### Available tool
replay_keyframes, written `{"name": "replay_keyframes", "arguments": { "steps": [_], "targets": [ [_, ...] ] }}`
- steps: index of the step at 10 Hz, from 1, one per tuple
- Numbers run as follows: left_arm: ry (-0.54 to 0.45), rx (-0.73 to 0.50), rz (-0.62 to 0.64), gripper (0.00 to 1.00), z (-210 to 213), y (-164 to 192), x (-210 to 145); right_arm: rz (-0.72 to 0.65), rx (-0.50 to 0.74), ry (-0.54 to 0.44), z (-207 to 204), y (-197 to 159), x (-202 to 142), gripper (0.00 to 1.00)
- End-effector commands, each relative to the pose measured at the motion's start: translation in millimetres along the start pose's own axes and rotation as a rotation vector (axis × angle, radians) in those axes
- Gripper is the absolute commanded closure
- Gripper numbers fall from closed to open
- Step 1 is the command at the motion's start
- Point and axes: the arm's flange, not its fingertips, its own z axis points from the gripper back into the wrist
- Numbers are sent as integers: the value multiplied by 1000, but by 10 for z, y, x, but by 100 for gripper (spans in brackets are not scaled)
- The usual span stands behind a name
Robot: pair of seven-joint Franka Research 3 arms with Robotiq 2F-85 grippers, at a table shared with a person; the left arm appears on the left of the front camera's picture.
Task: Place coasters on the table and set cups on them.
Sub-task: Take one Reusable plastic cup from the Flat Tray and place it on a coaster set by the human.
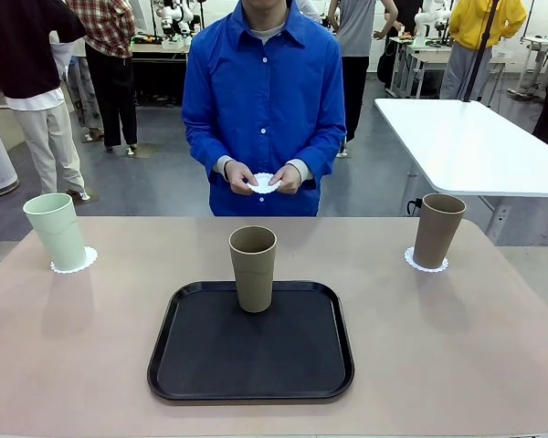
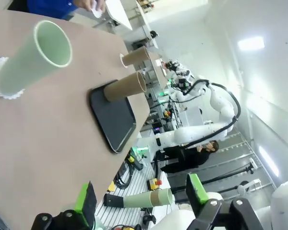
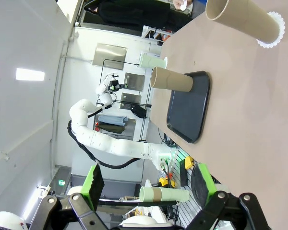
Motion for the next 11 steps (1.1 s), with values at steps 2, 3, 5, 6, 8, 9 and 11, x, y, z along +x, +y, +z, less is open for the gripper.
{"name": "replay_keyframes", "arguments": {
  "steps": [2, 3, 5, 6, 8, 9, 11],
  "targets": [
    [-70, 47, 48, 0, 55, -69, 37, -8, 5, 5, -1, 10, -16, 0],
    [-68, 54, 56, 0, 37, -73, 37, -8, 5, 5, -1, 10, -16, 0],
    [-78, 118, 64, 0, -1, -92, 23, -8, 5, 5, -1, 10, -16, 0],
    [-48, 60, 51, 0, 115, -15, 17, -8, 5, 5, -1, 10, -16, 0],
    [-48, 60, 51, 0, 115, -15, 17, -8, 5, 5, -1, 10, -16, 0],
    [-48, 60, 51, 0, 115, -15, 17, -8, 5, 5, -1, 10, -16, 0],
    [-48, 60, 51, 0, 115, -15, 17, -8, 5, 5, -1, 10, -16, 0]
  ]
}}
